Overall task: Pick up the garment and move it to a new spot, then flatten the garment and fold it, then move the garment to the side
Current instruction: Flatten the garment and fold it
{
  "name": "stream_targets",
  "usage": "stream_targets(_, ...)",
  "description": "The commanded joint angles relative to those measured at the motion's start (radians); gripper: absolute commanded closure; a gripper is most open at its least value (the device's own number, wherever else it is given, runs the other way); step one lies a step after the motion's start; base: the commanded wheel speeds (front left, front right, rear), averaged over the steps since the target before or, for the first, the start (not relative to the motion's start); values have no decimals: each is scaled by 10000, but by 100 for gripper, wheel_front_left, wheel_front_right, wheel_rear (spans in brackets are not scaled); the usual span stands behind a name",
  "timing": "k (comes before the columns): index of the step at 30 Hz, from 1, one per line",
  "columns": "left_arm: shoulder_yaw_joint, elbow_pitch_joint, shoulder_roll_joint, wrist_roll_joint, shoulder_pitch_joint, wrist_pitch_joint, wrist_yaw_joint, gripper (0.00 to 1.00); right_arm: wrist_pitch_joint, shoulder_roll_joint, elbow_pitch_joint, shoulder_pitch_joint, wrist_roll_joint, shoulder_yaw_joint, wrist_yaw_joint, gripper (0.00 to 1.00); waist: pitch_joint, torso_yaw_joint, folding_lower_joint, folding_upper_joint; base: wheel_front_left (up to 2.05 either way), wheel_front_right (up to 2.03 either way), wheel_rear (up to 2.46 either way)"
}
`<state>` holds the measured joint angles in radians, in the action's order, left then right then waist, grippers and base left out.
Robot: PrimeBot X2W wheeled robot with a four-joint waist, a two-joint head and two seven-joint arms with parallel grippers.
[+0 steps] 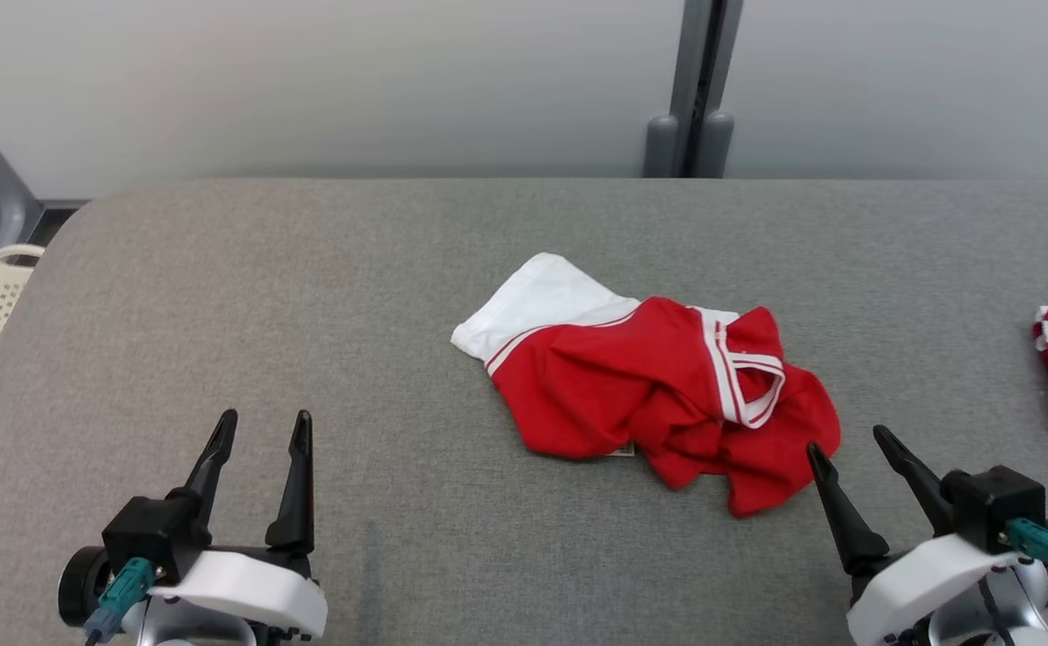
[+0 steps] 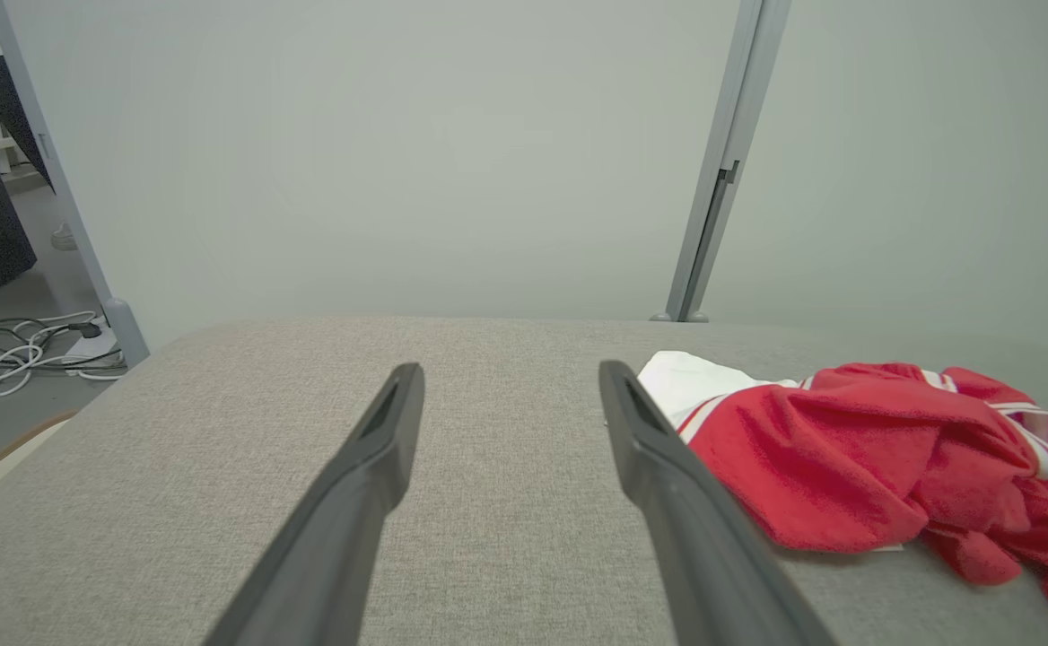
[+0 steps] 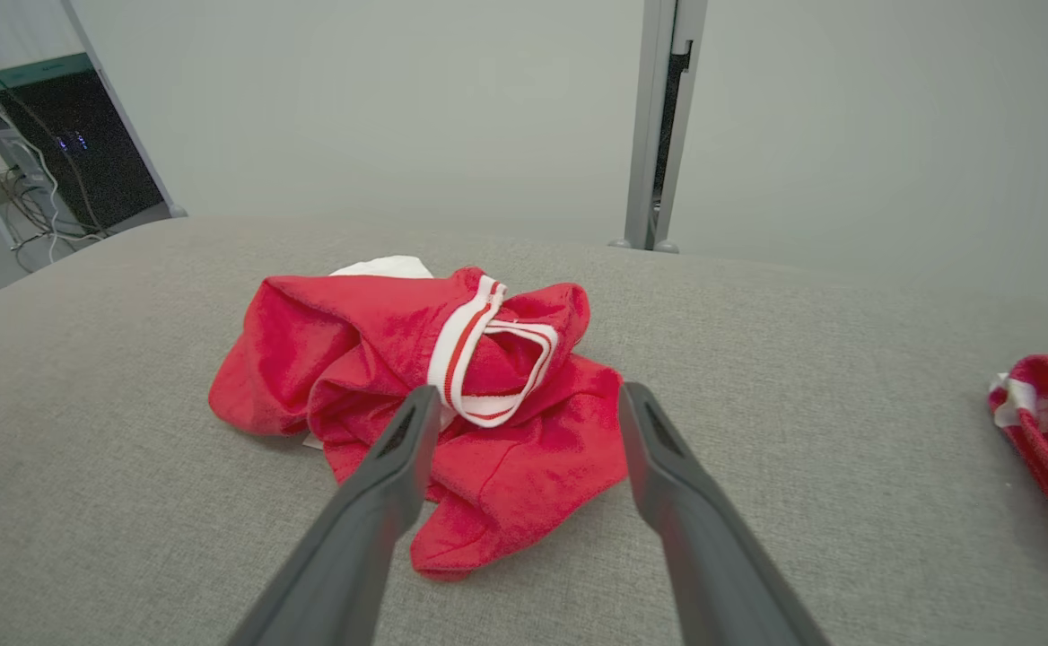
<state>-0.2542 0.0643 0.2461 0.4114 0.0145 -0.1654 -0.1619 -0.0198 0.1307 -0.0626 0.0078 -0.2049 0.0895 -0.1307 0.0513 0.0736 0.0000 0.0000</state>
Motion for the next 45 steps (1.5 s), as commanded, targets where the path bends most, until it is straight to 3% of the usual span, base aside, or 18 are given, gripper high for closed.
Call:
stream_targets(1, -44, 69, -27, -81, 275, -100, 75, 0, -46, 203, -185, -327, -114, 144, -2, 0, 543, 527, 0, 0, 0, 0, 0)
stream_targets(12, -400, 821, -526, -150, 1516, -668, 464, 0, -530, 1574, -2078, -2459, -696, 1711, -2, 0, 1542, 1525, 0, 0, 0, 0, 0)
stream_targets(13, -403, 885, -558, -146, 1563, -701, 478, 0, -603, 1645, -2173, -2535, -768, 1793, 0, 53, 1571, 1552, 0, 0, 0, 0, 0)
stream_targets(14, -397, 943, -583, -143, 1608, -739, 503, 0, -562, 1720, -2234, -2615, -818, 1845, 0, 65, 1592, 1571, 0, 0, 0, 0, 0)
stream_targets(15, -394, 996, -603, -142, 1648, -768, 525, 0, -525, 1765, -2268, -2675, -897, 1874, -2, 100, 1607, 1585, 0, 0, 0, 0, 0)
stream_targets(21, -310, 1261, -688, -137, 1686, -913, 559, 0, -326, 1860, -1783, -2829, -1081, 2014, -2, 100, 1615, 1547, 0, 0, 0, 0, 0)
stream_targets(36, -114, 1399, -714, -186, 1801, -989, 629, 0, -159, 1246, 520, -3242, -1109, 2953, -2, 100, 1577, 1054, 0, 0, 0, 0, 0)
stream_targets(45, 53, 1271, -567, -260, 1702, -1000, 554, 0, -425, 739, 2488, -1433, -533, 1097, -2, 100, 1682, 388, 0, 0, 0, 0, 0)
